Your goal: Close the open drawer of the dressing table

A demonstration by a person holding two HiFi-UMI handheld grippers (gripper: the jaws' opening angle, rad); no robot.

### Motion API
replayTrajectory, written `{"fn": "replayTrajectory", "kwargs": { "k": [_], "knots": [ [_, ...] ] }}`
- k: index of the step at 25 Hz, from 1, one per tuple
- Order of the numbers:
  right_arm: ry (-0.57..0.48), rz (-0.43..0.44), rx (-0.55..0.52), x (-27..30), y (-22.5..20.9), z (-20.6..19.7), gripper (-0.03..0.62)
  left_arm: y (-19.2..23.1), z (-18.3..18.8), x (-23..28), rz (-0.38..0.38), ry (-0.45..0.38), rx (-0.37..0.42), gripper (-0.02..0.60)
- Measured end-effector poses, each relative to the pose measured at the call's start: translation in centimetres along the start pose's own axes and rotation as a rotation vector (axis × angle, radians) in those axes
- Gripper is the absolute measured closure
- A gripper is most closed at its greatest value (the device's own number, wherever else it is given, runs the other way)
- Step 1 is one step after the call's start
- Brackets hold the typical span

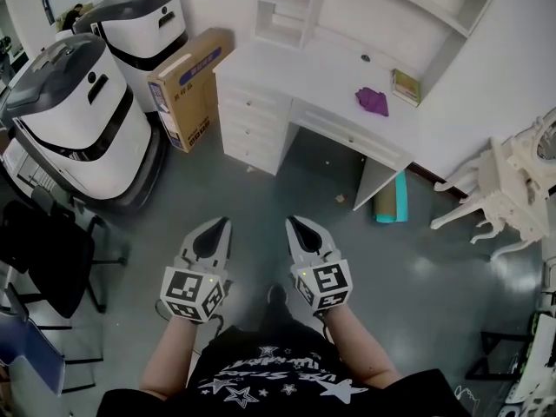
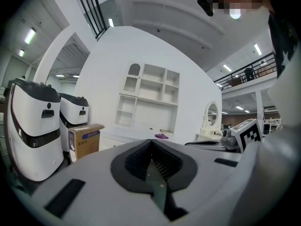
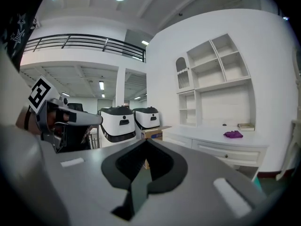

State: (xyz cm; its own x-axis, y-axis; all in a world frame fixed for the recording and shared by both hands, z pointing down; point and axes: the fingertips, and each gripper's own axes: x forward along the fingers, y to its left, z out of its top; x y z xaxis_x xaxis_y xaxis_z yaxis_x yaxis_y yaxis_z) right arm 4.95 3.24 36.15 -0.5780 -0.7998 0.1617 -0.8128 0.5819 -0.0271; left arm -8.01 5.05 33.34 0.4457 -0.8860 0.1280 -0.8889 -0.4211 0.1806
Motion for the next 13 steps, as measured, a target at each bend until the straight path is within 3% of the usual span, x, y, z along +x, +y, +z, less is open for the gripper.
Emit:
{"fn": "replayTrajectory", "kwargs": {
  "k": [13],
  "knots": [
    [-0.005,-0.085,-0.034,-6.6,3.4,0.1,0.592,-2.2,1.0,-7.1,-0.04,-0.041,0.043,0.572]
  ]
}}
